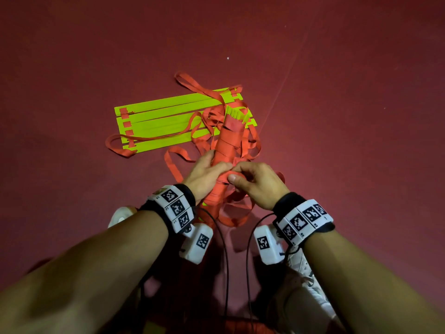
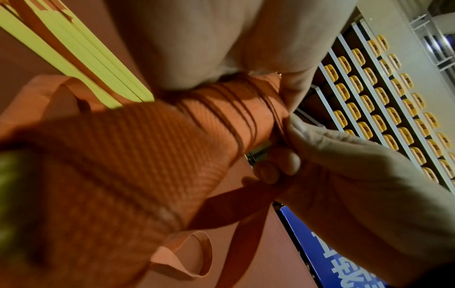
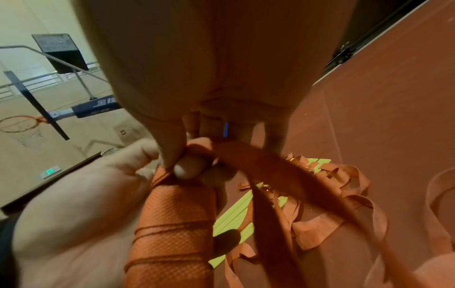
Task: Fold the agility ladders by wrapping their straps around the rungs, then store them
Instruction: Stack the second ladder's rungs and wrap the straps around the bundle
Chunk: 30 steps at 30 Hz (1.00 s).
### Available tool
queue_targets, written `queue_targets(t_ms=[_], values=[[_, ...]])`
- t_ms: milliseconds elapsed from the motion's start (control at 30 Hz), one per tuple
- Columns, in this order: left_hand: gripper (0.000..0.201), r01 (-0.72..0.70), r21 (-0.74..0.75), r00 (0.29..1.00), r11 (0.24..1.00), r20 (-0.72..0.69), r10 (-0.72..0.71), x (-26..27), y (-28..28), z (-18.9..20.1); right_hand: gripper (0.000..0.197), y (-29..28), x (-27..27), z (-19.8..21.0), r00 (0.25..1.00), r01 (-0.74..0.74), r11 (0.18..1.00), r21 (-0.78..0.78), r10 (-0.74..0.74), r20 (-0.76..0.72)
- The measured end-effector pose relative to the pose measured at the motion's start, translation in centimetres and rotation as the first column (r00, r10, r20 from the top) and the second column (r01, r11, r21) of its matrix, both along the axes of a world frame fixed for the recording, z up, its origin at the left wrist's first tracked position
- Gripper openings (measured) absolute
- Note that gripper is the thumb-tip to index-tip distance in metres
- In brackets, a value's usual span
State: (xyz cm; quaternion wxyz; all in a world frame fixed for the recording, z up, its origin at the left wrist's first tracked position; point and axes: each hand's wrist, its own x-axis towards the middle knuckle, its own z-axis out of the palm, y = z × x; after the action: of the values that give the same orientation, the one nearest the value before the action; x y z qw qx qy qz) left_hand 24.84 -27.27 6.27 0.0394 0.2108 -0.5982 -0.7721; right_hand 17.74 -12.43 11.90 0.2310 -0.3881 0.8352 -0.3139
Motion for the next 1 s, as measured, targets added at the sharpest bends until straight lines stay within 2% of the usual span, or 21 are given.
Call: queue_targets(t_ms=[133, 233, 300, 500, 733, 1000], values=[[0.054, 0.021, 0.041, 0.999, 0.999, -0.034, -0.019, -0.1, 0.4, 0.3, 0.01, -0.2, 0.0, -0.1, 0.994, 0.047, 0.999, 0.001, -0.046, -0.103], [0.085, 0.082, -0.049, 0.995, 0.995, -0.057, -0.084, 0.1, 0.0, 0.1, 0.009, 0.1, -0.2, -0.3, 0.988, 0.076, 0.997, 0.007, -0.074, -0.136], [0.099, 0.115, -0.044, 0.991, 0.992, -0.058, -0.117, 0.1, -0.2, 0.1, 0.008, 0.3, -0.2, -0.4, 0.993, 0.053, 0.999, 0.005, -0.052, -0.11], [0.08, 0.109, -0.006, 0.992, 0.994, -0.063, -0.11, 0.2, -0.5, 0.1, 0.012, 1.1, -1.3, 0.2, 1.0, -0.019, 1.0, 0.004, 0.019, 0.014], [0.036, 0.145, 0.012, 0.989, 0.989, -0.034, -0.144, 0.1, -0.6, 0.4, 0.012, 1.4, -1.7, 0.0, 1.0, -0.006, 1.0, 0.011, 0.006, 0.012], [0.041, 0.093, 0.109, 0.996, 0.99, -0.024, -0.091, -0.2, 0.1, 1.0, 0.017, 1.2, -1.0, -0.1, 0.999, 0.009, 1.0, -0.004, -0.009, 0.037]])
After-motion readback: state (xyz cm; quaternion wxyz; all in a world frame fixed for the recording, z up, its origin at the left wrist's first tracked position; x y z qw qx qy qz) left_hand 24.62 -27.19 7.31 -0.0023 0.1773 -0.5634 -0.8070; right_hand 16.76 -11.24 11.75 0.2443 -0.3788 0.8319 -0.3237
